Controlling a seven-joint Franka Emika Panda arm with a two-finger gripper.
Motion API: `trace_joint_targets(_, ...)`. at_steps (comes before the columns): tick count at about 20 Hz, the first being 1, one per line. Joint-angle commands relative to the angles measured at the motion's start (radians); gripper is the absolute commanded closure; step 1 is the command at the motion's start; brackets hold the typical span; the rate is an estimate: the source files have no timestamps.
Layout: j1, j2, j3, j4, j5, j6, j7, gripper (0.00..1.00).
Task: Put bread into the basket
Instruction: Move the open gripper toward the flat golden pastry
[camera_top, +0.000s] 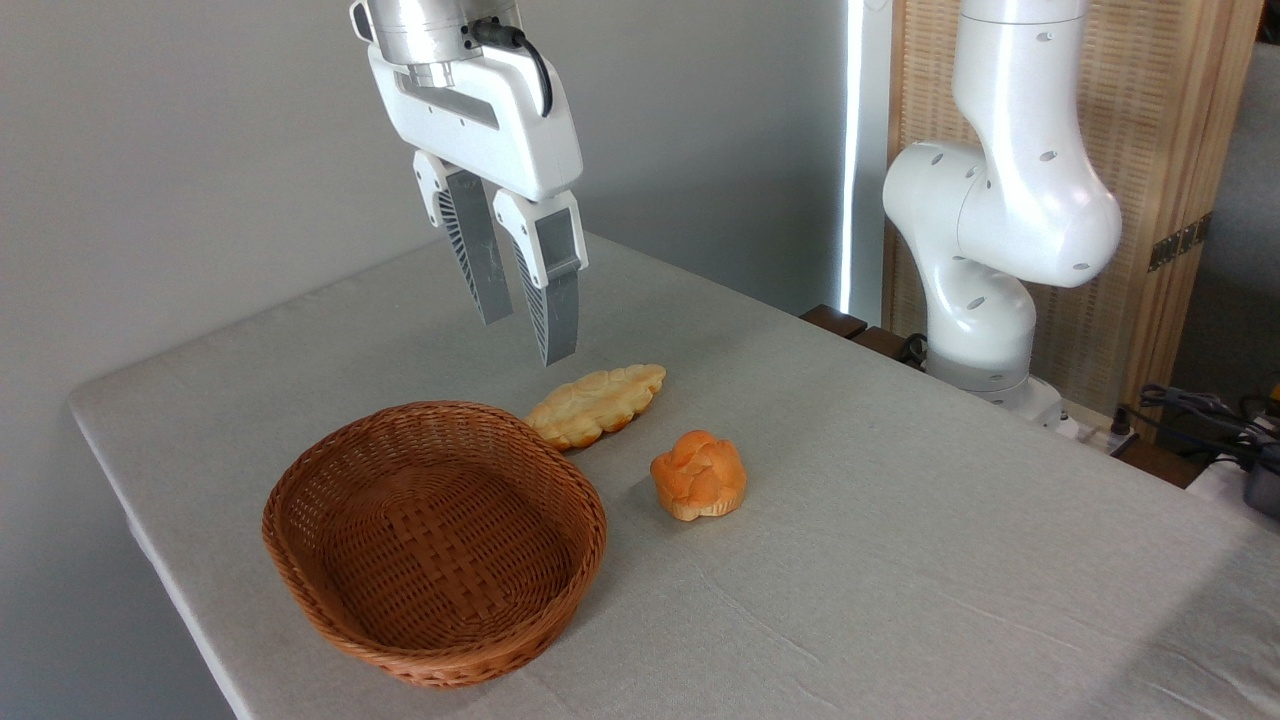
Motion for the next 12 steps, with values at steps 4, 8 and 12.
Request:
trace_joint_targets(4, -0.014, -0.012, 0.013, 0.001, 0.001, -0.026, -0.001, 0.0)
trace_joint_targets(8, -0.014, -0.012, 0.013, -0.001, 0.001, -0.026, -0.001, 0.0)
trace_joint_targets(12, -0.013, -0.036, 0.013, -0.031, 0.0, -0.025, -0.001, 0.0)
